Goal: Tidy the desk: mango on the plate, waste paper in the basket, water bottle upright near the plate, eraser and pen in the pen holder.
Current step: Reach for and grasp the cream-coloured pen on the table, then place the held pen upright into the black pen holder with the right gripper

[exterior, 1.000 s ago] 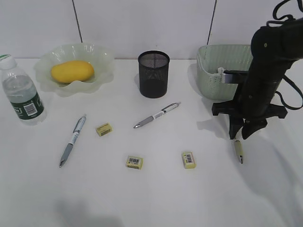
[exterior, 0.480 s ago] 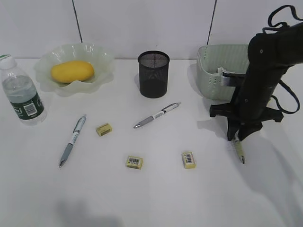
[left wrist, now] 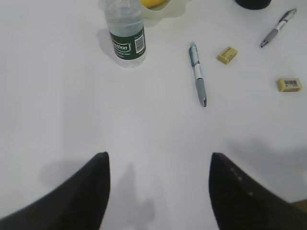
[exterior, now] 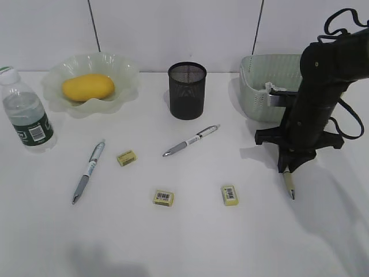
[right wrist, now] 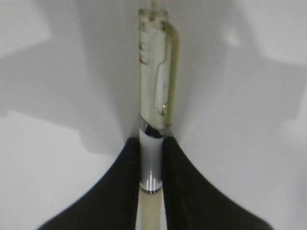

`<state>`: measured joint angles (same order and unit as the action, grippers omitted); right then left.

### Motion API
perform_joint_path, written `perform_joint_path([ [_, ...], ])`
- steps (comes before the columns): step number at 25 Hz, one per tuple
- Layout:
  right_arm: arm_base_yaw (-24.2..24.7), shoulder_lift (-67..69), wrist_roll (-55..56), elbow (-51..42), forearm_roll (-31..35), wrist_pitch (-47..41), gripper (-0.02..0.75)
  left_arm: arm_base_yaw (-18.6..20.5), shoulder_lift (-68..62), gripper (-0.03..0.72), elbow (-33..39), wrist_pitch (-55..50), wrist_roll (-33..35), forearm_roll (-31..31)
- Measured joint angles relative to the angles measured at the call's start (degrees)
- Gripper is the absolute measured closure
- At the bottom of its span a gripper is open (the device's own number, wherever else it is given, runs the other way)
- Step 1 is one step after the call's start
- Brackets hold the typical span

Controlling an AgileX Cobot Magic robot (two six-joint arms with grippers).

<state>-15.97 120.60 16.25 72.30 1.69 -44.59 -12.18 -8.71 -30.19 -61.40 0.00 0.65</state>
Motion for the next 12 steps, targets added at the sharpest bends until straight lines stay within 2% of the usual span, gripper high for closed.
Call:
perform_joint_path([
  [4, 0.0, -2.3, -4.7, 0.0, 2.2, -3.2, 0.622, 0.0, 0.0, 0.197, 0.0, 0.0, 0.0, 0.0],
  [8, -0.3, -7.9, -10.7, 0.0, 8.8, -6.6, 0.622, 0.0, 0.0, 0.197, 0.0, 0.0, 0.0, 0.0],
  [12, -3.4, -14.4, -14.8, 0.0, 13.8, -6.3, 0.622, 0.0, 0.0, 0.197, 0.0, 0.0, 0.0, 0.0],
])
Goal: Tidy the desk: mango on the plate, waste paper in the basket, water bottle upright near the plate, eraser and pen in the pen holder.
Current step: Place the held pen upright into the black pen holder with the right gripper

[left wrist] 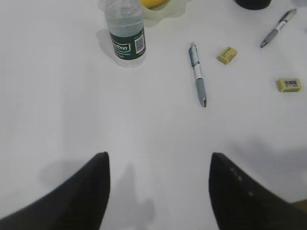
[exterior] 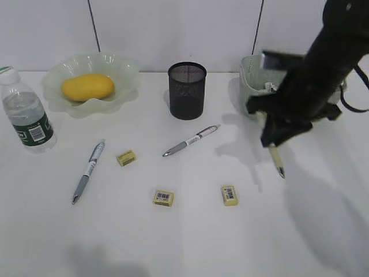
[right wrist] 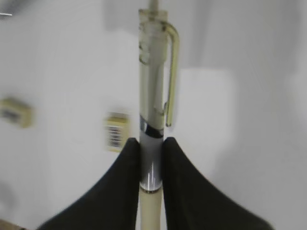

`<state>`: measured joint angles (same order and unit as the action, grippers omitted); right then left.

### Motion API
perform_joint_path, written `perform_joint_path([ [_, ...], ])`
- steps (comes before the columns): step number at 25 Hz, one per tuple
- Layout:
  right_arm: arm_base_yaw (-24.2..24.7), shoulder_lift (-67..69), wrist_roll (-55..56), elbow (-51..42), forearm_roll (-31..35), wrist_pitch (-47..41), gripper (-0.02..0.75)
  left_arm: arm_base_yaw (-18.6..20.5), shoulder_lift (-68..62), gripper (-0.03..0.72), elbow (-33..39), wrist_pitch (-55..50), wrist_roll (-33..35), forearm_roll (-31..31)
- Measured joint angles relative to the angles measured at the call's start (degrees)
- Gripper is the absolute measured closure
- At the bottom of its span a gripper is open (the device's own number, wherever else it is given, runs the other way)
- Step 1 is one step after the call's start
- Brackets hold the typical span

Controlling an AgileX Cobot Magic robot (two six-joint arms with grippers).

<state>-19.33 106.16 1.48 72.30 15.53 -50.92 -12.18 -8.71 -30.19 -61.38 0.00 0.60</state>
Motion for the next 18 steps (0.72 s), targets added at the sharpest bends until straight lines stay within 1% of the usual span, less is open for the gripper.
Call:
perform_joint_path([
  [2, -1.8, -2.8, -2.0, 0.1, 2.8, 2.2, 0.622, 0.0, 0.0, 0.197, 0.0, 0.0, 0.0, 0.0],
  [5, -3.9, -5.2, -3.8, 2.4, 5.2, 6.8, 0.622, 0.0, 0.0, 0.197, 0.0, 0.0, 0.0, 0.0],
  [11, -5.6, -5.3, -8.3, 8.6, 5.7, 19.8, 0.622, 0.0, 0.0, 0.197, 0.0, 0.0, 0.0, -0.1],
  [14, -5.8, -5.3, -11.3, 9.4, 6.0, 28.0, 0.622, 0.0, 0.0, 0.197, 0.0, 0.1, 0.0, -0.1],
  [18, -5.9, -5.3, -14.0, 9.4, 6.0, 36.3, 0.622, 0.0, 0.0, 0.197, 0.0, 0.2, 0.0, -0.1],
])
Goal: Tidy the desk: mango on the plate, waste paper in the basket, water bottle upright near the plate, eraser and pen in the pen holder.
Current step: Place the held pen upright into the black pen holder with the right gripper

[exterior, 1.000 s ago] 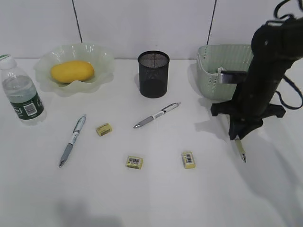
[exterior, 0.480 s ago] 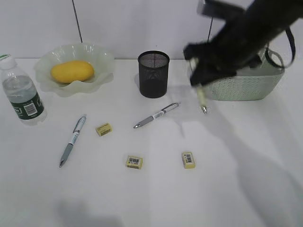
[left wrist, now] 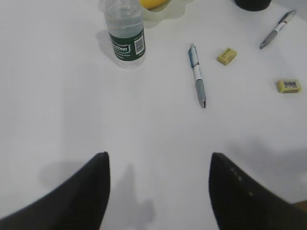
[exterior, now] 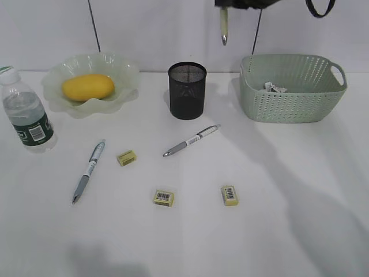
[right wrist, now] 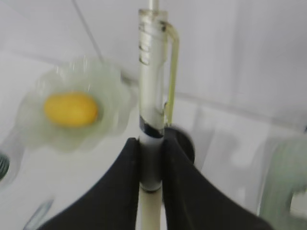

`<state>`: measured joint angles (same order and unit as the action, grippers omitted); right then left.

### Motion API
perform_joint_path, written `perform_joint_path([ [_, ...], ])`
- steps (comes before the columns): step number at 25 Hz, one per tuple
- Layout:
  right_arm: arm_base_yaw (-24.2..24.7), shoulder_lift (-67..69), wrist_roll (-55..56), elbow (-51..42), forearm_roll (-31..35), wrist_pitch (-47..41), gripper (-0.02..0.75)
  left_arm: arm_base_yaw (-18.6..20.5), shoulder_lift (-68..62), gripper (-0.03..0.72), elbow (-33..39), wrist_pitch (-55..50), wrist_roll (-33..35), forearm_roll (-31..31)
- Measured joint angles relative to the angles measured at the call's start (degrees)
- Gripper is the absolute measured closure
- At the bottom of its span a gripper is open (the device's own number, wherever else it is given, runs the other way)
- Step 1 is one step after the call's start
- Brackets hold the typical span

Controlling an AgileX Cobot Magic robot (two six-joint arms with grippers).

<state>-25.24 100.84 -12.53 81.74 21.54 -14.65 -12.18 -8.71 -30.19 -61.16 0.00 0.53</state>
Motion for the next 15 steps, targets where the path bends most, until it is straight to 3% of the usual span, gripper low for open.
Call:
perform_joint_path([
  [5, -0.7, 0.6, -0.9, 0.0, 0.0, 7.7, 0.622, 0.0, 0.0, 0.197, 0.1, 0.0, 0.0, 0.0],
  [15, -4.6, 7.7, -1.2, 0.0, -3.3, 14.1, 0.622, 0.0, 0.0, 0.197, 0.2, 0.0, 0.0, 0.0],
])
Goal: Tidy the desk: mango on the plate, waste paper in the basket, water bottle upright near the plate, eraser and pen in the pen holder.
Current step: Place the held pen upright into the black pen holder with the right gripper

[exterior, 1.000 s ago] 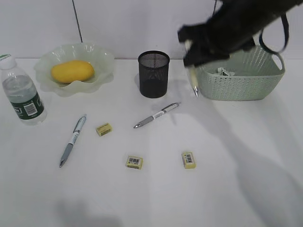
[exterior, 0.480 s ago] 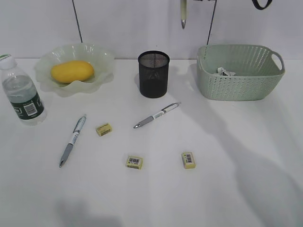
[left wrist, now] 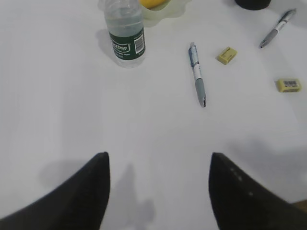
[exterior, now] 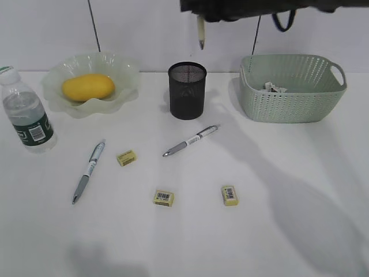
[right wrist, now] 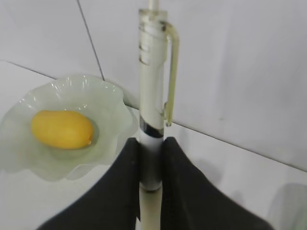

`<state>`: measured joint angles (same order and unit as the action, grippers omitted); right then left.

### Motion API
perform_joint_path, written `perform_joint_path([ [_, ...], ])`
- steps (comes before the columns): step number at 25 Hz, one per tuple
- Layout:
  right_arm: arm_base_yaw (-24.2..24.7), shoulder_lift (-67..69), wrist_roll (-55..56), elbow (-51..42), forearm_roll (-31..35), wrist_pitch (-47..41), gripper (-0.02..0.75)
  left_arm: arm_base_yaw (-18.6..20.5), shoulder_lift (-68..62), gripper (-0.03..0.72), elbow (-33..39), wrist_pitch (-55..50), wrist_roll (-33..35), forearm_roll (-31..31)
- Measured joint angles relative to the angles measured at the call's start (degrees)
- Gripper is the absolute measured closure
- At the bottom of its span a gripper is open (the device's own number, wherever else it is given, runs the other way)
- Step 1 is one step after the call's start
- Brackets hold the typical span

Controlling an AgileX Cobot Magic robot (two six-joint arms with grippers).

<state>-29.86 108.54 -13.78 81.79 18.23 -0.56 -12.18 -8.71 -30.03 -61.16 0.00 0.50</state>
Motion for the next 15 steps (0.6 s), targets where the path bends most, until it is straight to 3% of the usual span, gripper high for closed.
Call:
perform_joint_path([
  [15, -0.7, 12.8, -0.1, 0.0, -2.0, 13.7, 0.622, 0.0, 0.0, 0.197, 0.0, 0.0, 0.0, 0.0],
])
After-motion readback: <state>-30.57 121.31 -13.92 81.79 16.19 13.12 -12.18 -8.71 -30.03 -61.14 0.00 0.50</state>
